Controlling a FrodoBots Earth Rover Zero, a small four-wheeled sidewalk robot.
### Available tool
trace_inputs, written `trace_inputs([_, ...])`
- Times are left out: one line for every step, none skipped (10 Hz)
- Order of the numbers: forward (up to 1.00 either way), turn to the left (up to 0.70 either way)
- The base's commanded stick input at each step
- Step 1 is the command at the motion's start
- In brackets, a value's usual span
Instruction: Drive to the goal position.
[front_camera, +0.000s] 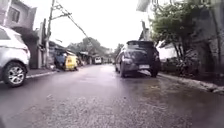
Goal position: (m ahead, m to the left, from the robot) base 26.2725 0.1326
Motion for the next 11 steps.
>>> trace_inputs([1.00, 0.00])
trace_inputs([1.00, 0.00])
trace_inputs([1.00, 0.00])
trace_inputs([1.00, 0.00])
trace_inputs([1.00, 0.00])
trace_inputs([1.00, 0.00])
trace_inputs([1.00, 0.00])
trace_inputs([1.00, 0.00])
trace_inputs([1.00, 0.06])
trace_inputs([1.00, 0.15])
trace_inputs([1.00, 0.11])
